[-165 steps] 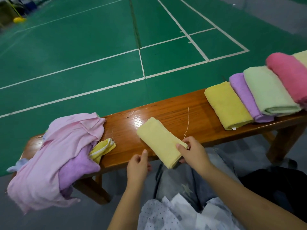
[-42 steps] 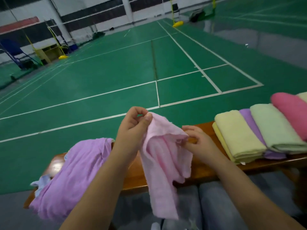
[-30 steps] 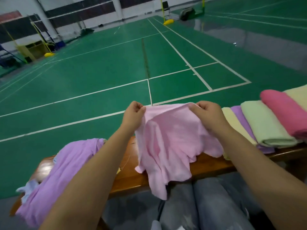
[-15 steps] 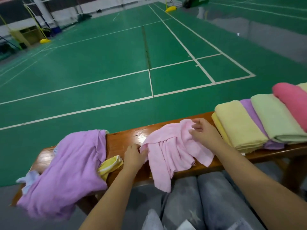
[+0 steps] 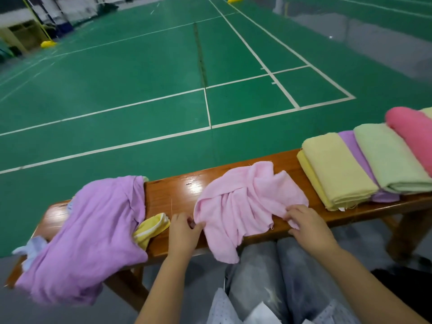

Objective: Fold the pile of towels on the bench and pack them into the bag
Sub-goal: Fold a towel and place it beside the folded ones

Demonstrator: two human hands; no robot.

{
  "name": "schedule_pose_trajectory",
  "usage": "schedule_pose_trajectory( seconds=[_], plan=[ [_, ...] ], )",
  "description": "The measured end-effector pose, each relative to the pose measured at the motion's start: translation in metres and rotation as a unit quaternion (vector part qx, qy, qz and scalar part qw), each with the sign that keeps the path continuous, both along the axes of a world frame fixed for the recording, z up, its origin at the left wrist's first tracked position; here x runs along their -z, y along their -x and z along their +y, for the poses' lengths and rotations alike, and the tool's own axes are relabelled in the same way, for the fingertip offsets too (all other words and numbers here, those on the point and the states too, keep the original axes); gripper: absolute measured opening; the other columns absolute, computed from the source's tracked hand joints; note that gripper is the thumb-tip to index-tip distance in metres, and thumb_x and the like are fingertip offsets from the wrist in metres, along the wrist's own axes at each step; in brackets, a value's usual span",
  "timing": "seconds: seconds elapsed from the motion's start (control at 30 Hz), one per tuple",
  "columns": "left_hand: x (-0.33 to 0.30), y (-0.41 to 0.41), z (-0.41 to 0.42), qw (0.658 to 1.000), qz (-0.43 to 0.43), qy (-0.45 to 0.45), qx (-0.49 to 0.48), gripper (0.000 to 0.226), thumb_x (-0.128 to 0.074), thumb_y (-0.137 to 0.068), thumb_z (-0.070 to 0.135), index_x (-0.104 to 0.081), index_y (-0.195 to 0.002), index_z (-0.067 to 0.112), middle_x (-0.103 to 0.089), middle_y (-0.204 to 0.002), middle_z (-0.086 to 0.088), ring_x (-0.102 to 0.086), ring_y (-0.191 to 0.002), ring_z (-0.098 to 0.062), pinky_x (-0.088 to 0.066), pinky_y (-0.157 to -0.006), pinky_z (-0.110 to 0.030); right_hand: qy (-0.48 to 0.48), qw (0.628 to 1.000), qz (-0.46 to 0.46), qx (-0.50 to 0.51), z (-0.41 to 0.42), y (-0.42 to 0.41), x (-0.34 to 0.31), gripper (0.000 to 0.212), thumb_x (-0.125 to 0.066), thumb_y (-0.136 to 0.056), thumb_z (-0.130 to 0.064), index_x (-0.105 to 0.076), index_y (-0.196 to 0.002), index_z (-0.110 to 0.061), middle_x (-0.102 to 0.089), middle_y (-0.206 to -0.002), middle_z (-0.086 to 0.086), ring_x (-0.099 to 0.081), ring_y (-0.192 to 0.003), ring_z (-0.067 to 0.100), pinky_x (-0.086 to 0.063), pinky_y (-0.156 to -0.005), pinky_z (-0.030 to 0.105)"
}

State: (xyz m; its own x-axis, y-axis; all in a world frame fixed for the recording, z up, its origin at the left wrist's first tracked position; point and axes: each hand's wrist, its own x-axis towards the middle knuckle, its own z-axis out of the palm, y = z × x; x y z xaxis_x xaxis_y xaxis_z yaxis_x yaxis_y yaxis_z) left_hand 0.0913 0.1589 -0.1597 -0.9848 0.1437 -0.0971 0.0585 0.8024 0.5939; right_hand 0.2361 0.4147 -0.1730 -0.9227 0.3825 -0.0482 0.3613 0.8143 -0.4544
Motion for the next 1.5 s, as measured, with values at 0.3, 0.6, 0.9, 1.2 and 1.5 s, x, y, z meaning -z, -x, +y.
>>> schedule_pose_trajectory(
  seconds=[0.3, 0.6, 0.9, 1.2, 1.5],
  plan=[
    [-0.002, 0.001, -0.005, 0.999, -0.017, 0.009, 0.026, 0.016, -0.062, -0.092, 0.024, -0.061, -0.105, 0.015, -0.051, -0.109, 0.002, -0.053, -0.089, -0.012, -0.046, -0.083, -0.025, 0.058, 0.998, -0.014, -0.009, 0.008, -0.014, 0.008, 0.056, -0.077, -0.075, -0.008, -0.057, -0.127, -0.013, -0.056, -0.128, 0.001, -0.052, -0.117, 0.022, -0.04, -0.101, 0.032],
    [-0.016, -0.006, -0.011, 0.995, -0.06, -0.073, 0.008, 0.016, -0.057, -0.095, 0.029, -0.064, -0.084, 0.02, -0.063, -0.088, 0.002, -0.058, -0.083, -0.017, -0.043, -0.069, -0.023, 0.092, 0.99, 0.09, 0.059, 0.004, -0.017, 0.006, 0.021, -0.06, -0.083, 0.01, -0.068, -0.093, -0.007, -0.065, -0.097, 0.008, -0.059, -0.092, 0.026, -0.041, -0.077, 0.026],
    [-0.086, -0.026, 0.016, 0.923, -0.095, -0.369, -0.053, 0.024, -0.051, -0.095, 0.011, -0.06, -0.074, 0.007, -0.057, -0.073, -0.005, -0.054, -0.072, -0.018, -0.051, -0.069, -0.032, 0.365, 0.872, 0.224, 0.238, -0.008, -0.005, -0.074, 0.017, -0.056, -0.094, -0.026, -0.066, -0.09, -0.013, -0.066, -0.087, 0.004, -0.058, -0.079, 0.013, -0.045, -0.065, 0.026],
    [-0.109, -0.076, 0.078, 0.919, -0.2, -0.322, 0.106, 0.027, -0.05, -0.096, 0.01, -0.06, -0.073, -0.002, -0.059, -0.058, 0.003, -0.059, -0.054, -0.006, -0.052, -0.055, -0.018, 0.346, 0.903, 0.197, 0.163, -0.049, 0.001, -0.104, 0.019, -0.058, -0.093, -0.028, -0.071, -0.102, -0.018, -0.07, -0.09, -0.007, -0.063, -0.082, 0.008, -0.049, -0.065, 0.02],
    [-0.107, -0.089, 0.088, 0.918, -0.243, -0.302, 0.081, 0.027, -0.048, -0.099, 0.016, -0.061, -0.076, 0.008, -0.061, -0.056, -0.006, -0.054, -0.046, -0.014, -0.046, -0.049, -0.023, 0.293, 0.951, 0.077, 0.06, -0.065, -0.007, -0.106, 0.042, -0.042, -0.101, -0.019, -0.04, -0.141, -0.031, -0.054, -0.136, -0.003, -0.056, -0.111, 0.01, -0.044, -0.079, 0.011]
  ],
)
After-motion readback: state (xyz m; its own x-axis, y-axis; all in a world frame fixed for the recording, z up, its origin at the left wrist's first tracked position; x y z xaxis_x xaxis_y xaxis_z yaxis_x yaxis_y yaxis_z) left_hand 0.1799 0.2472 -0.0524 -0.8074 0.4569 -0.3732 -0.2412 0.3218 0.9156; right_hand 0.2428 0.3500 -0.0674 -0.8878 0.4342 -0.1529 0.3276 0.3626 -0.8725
